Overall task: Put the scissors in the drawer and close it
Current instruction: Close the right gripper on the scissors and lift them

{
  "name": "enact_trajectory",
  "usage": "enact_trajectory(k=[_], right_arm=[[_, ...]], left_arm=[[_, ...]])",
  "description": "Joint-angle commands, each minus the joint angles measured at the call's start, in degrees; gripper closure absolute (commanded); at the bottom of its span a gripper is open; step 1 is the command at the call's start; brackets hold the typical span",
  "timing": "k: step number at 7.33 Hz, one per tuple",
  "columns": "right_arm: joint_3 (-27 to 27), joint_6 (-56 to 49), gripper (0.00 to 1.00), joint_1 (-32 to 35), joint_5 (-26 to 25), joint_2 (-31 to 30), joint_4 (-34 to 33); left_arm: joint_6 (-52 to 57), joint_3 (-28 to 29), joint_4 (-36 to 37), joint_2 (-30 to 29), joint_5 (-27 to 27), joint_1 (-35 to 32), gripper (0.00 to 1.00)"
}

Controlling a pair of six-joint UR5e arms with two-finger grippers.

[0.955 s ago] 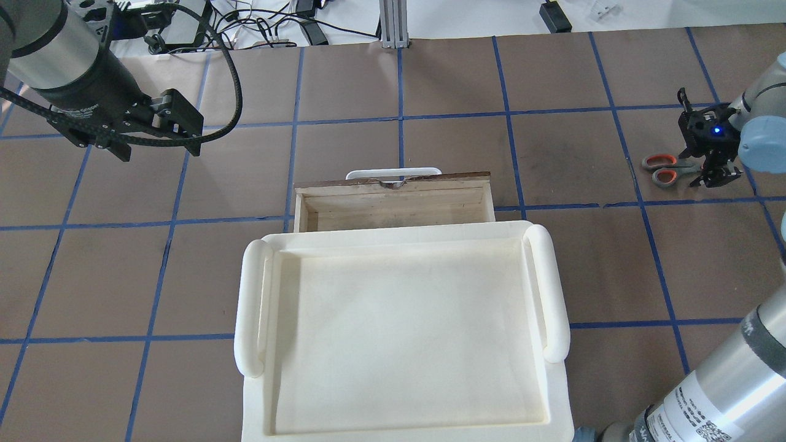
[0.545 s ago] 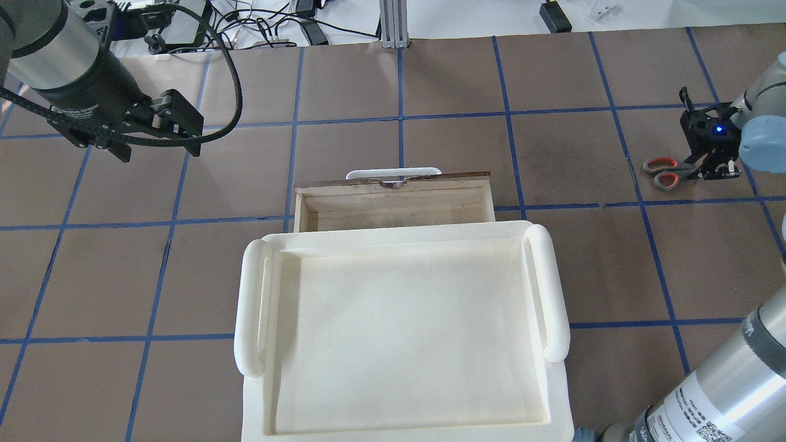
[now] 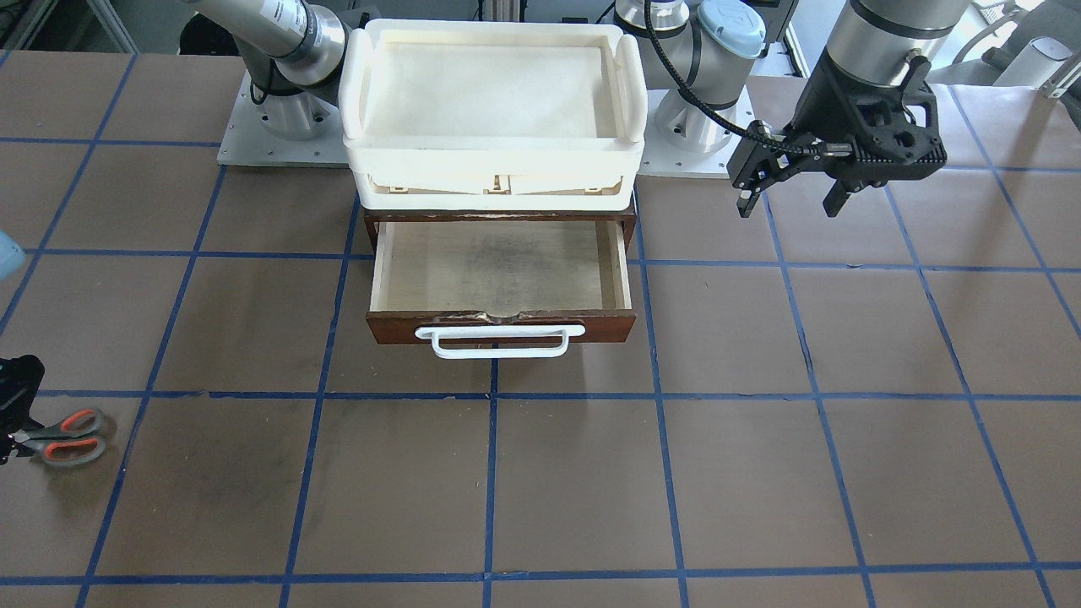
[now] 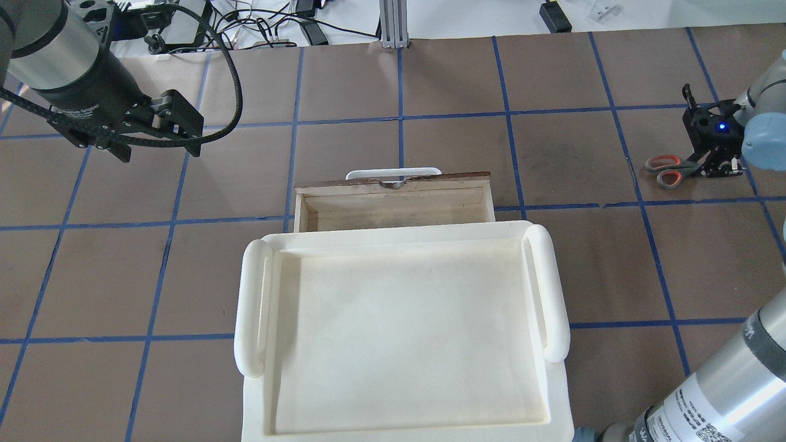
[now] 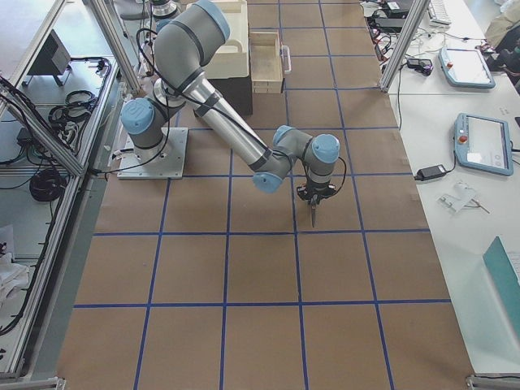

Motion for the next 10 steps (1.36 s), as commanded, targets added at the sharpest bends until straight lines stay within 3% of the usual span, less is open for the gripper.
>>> enact_trajectory(k=[1,4,6,8,10], right_arm=[[-0.6,0.4,1.0,0.4,-0.9,-5.8,5.7],[-0.7,0.9,1.0,6.4,-0.3,-17.5,18.2],[-0.8,8.8,1.0,13.6,-0.2,-25.4,27.5],[-1.0,18.8,1.0,25.0,0.3,-28.8,29.2],[-2.6,34.5,1.0,37.4,0.5,-28.2,29.1]], left_arm=[[0.0,0.1,0.0,0.0,0.2,0.0,0.0],[0.0,0.1,0.1,0.0,0.2,0.1,0.0],[0.0,0.0,0.2,0.0,0.0,0.3,0.0],[0.0,0.0,0.0,0.0,-0.2,0.2,0.0],[0.0,0.0,0.0,0.0,-0.1,0.4,0.0]])
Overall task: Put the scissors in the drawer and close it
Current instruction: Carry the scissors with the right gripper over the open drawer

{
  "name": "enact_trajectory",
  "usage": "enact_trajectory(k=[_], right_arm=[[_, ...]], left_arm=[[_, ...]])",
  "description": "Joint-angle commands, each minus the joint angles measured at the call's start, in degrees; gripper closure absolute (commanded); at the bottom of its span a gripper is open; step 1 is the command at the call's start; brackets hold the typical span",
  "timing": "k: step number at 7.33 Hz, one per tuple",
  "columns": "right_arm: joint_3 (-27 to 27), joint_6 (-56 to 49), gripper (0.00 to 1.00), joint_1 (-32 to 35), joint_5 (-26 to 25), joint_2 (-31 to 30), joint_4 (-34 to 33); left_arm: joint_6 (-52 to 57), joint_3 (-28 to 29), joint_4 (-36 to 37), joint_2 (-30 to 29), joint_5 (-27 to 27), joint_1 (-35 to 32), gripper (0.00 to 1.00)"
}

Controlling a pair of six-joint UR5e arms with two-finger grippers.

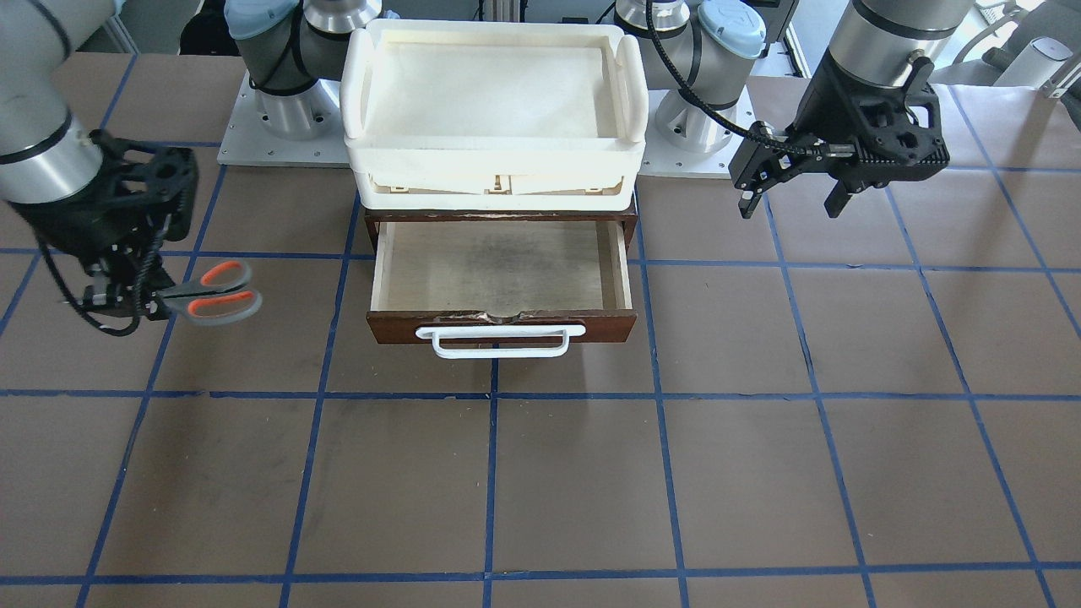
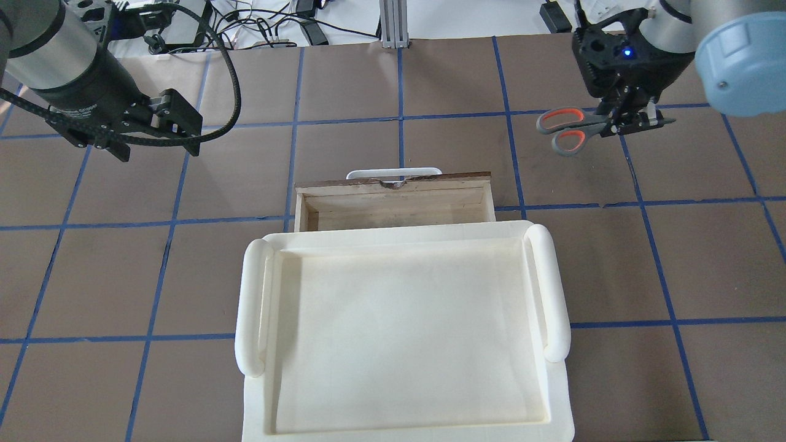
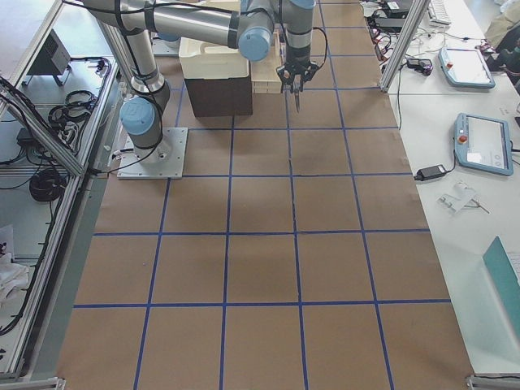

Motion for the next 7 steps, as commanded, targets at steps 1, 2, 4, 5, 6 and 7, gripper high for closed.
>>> enact_trajectory(k=[1,2,4,5,6,7], right_arm=[[-1.3,14.7,1.0,11.9,1.6,1.3,-0.4],[-1.3,18.7,1.0,15.2,4.1,2.8,-1.3],[-1.4,23.0,1.0,21.0,3.7,5.4,-5.1],[-1.3,26.0,1.0,23.0,3.2,6.7,-6.1],[-1.3,26.1,1.0,23.9,2.7,7.3,-6.2],[-1.4,26.1,1.0,24.6,2.6,8.6,-6.9]], left_arm=[[0.0,0.0,0.0,0.0,0.0,0.0,0.0],[0.0,0.0,0.0,0.0,0.0,0.0,0.0],[0.0,0.0,-0.2,0.0,0.1,0.0,0.0],[0.0,0.1,-0.1,0.0,0.1,0.0,0.0],[0.1,0.1,-0.1,0.0,0.1,0.0,0.0],[0.0,0.1,-0.2,0.0,0.1,0.0,0.0]])
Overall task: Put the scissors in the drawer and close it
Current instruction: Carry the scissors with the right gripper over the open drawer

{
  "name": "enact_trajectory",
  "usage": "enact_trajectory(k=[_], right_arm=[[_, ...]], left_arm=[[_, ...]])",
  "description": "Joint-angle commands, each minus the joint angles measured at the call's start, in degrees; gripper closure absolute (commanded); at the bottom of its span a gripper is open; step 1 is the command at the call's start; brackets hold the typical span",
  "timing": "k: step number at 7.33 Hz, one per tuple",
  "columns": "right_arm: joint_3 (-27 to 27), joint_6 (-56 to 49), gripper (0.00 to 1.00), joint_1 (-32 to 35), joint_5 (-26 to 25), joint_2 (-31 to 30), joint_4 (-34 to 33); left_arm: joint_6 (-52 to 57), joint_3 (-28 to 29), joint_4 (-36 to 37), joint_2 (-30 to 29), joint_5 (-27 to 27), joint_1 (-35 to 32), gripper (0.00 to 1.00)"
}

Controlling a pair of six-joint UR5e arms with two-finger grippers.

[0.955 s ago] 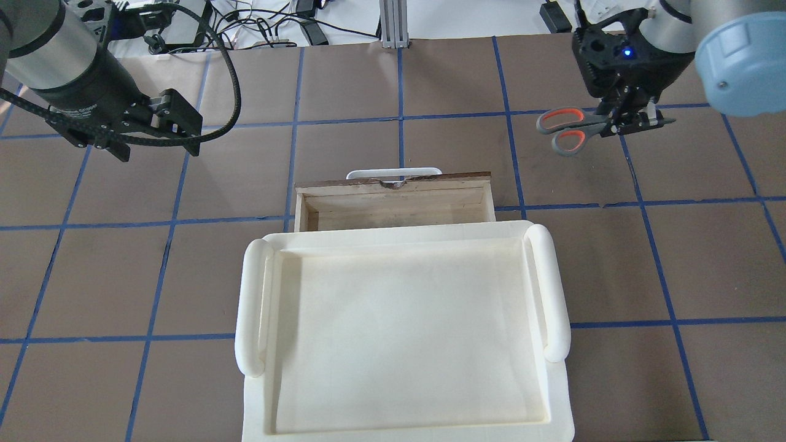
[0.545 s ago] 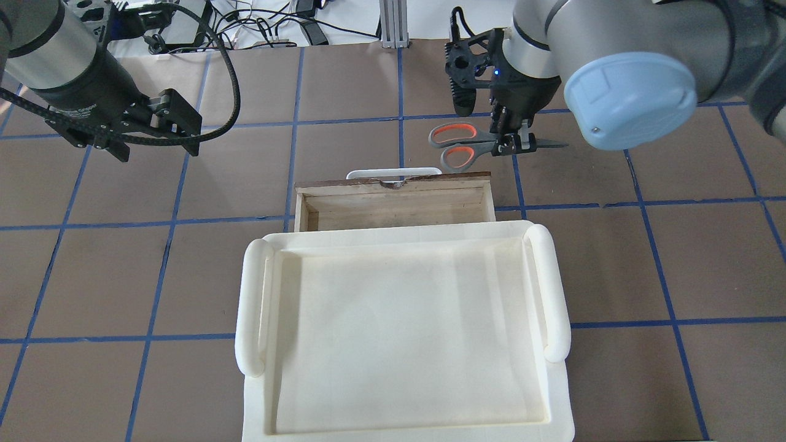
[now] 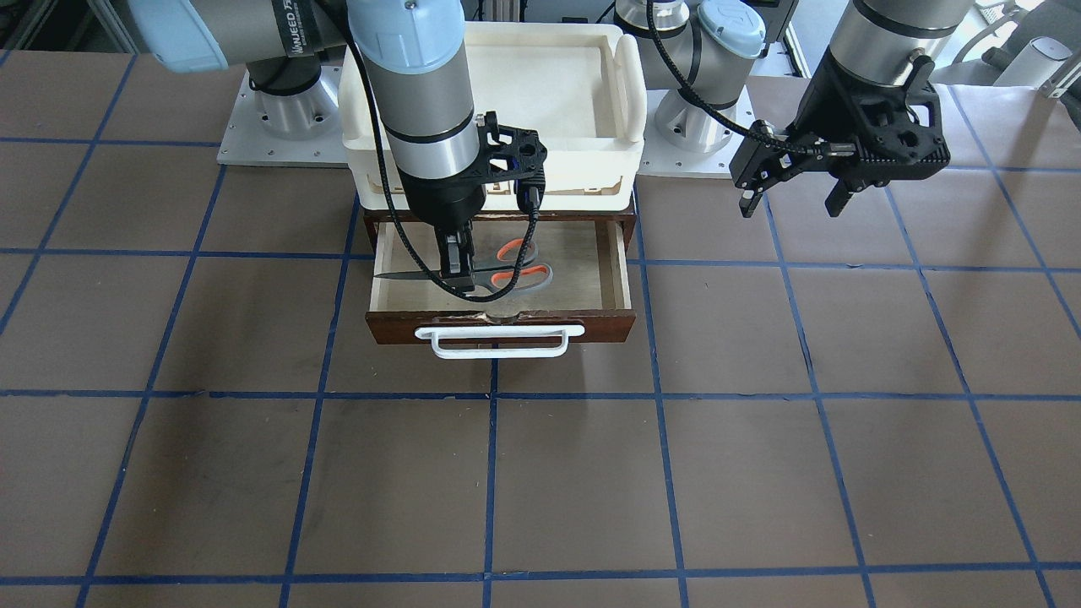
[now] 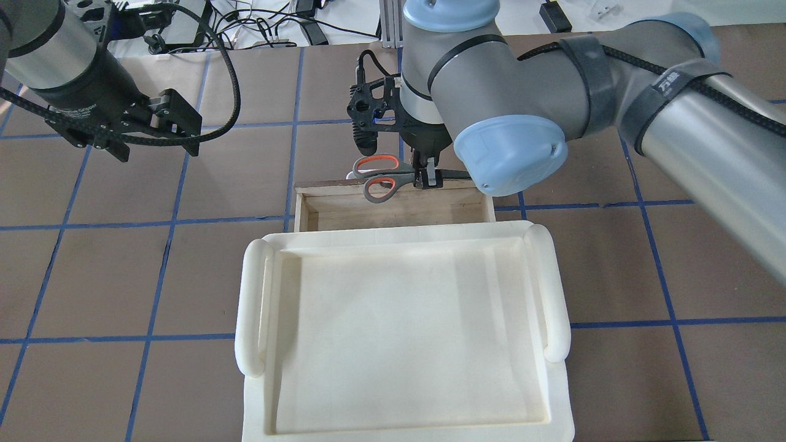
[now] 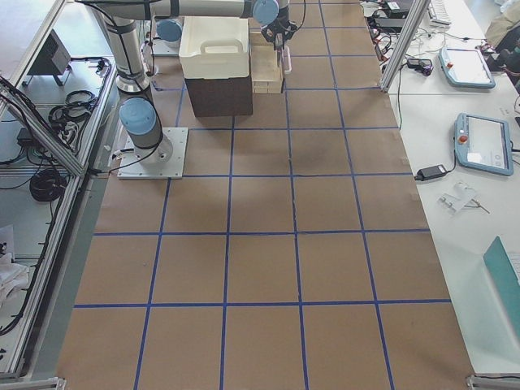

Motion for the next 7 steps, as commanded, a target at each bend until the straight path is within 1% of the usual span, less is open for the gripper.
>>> enact_trajectory(k=[1,2,6,7], right_arm=[[-0.2,0.7,1.0,3.2,-1.0,2.4,-1.1],[-0.2,0.6,1.0,4.6,-4.6,3.2,-0.4],[0.1,0.6,1.0,4.8,-4.5,4.3,0.1],[0.2,0.7,0.58,4.8,-4.4,4.7,-0.1]], left_arm=[[0.0,0.0,0.0,0.0,0.0,0.0,0.0],[0.0,0.0,0.0,0.0,0.1,0.0,0.0],[0.0,0.0,0.0,0.0,0.2,-0.1,0.0],[0.0,0.0,-0.1,0.0,0.4,-0.1,0.0]])
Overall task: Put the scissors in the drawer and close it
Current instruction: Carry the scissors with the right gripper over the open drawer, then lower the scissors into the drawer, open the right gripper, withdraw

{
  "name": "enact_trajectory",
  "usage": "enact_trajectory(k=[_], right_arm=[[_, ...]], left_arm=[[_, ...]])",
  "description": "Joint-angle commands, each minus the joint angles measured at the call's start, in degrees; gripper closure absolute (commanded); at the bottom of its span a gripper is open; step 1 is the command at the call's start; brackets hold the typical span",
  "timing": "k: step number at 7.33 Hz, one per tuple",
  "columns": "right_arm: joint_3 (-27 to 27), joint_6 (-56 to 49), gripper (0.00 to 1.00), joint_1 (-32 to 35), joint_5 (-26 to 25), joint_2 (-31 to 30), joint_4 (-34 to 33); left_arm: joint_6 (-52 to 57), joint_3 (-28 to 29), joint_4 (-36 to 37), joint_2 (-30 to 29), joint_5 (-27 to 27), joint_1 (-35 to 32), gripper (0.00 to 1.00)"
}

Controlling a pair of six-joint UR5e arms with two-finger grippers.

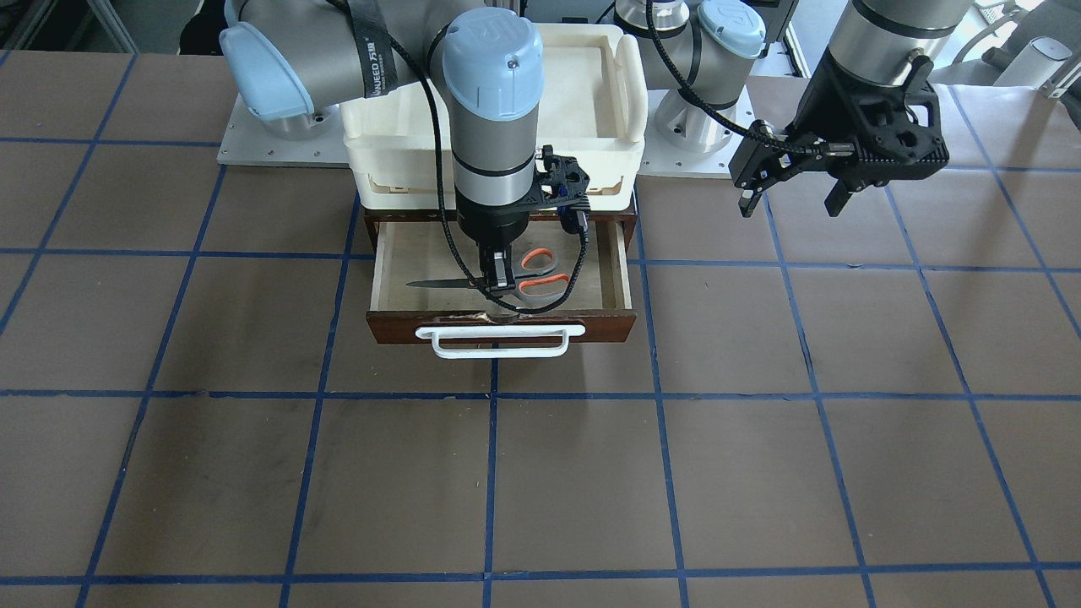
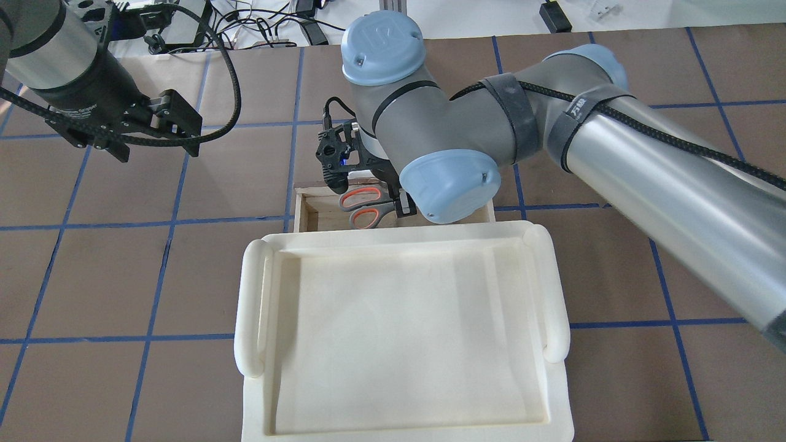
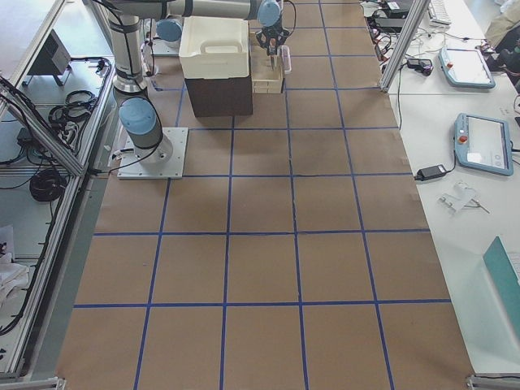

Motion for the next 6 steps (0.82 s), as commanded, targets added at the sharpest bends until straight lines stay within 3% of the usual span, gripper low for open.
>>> enact_trajectory(k=[1,2,5,6], right_arm=[[0.1,1.3,0.08,0.0,0.2,0.8,-0.3],[0.1,2.1,0.0,0.0,-0.3,0.9,-0.7],[-1.1,3.7,0.0,-1.2,-1.1,-0.9,-1.2],[-1.4,8.9,0.0,-2.8,-1.1,-3.1,-1.1]], left_arm=[[-0.1,0.0,-0.1,0.0,0.3,0.0,0.0],[-0.1,0.0,0.0,0.0,0.4,0.0,0.0],[1.0,0.1,0.4,-0.3,0.3,0.3,0.0],[1.2,0.2,0.4,0.1,0.5,0.6,0.0]])
